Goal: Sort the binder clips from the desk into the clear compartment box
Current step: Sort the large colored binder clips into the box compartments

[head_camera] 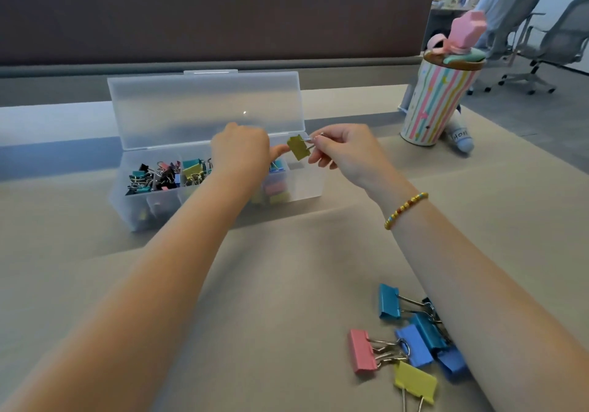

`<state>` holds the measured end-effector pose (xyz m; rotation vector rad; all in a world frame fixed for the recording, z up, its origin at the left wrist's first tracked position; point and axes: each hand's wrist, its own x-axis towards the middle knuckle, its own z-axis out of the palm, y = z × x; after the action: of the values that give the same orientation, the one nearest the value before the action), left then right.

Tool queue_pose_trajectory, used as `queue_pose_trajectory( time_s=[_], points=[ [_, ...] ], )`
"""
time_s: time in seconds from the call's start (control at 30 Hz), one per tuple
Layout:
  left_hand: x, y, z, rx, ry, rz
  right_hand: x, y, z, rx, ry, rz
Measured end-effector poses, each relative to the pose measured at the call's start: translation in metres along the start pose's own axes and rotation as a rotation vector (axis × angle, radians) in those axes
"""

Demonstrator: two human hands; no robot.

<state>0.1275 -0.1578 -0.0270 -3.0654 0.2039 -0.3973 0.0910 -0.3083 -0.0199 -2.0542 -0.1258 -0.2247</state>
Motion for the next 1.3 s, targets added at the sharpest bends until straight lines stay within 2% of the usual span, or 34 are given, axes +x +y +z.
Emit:
queue_pose_trajectory(
  time_s=[0.13, 0.2, 0.63, 0.73, 0.93, 1.03, 1.1, 1.23, 1.3],
  points=[
    [0.000, -0.017, -0.003, -0.168, -0.219, 0.093, 0.010, 0.000, 0.006, -0.053, 0.016, -0.021],
    [-0.003, -0.025, -0.007, -0.246, -0.248, 0.143, 0.014, 0.002, 0.008, -0.087, 0.024, -0.014],
    [-0.008, -0.031, -0.004, -0.572, -0.111, 0.059, 0.030, -0.007, 0.033, -0.368, -0.061, -0.105],
    [-0.008, -0.029, -0.002, -0.624, -0.018, 0.019, 0.031, -0.008, 0.032, -0.348, -0.057, -0.110],
    [-0.008, -0.022, -0.002, -0.901, 0.203, -0.089, 0.034, -0.002, 0.024, -0.293, 0.005, -0.142],
    [-0.011, -0.017, 0.004, -0.919, 0.244, -0.107, 0.036, -0.001, 0.022, -0.270, 0.014, -0.128],
    [-0.013, -0.014, 0.007, -0.924, 0.165, -0.097, 0.036, -0.001, 0.022, -0.263, 0.012, -0.135],
    [-0.014, -0.020, 0.007, -0.681, -0.042, 0.007, 0.038, -0.004, 0.026, -0.303, -0.029, -0.158],
    [-0.013, -0.027, 0.005, -0.554, -0.064, 0.038, 0.040, -0.005, 0.028, -0.412, -0.079, -0.205]
  ],
)
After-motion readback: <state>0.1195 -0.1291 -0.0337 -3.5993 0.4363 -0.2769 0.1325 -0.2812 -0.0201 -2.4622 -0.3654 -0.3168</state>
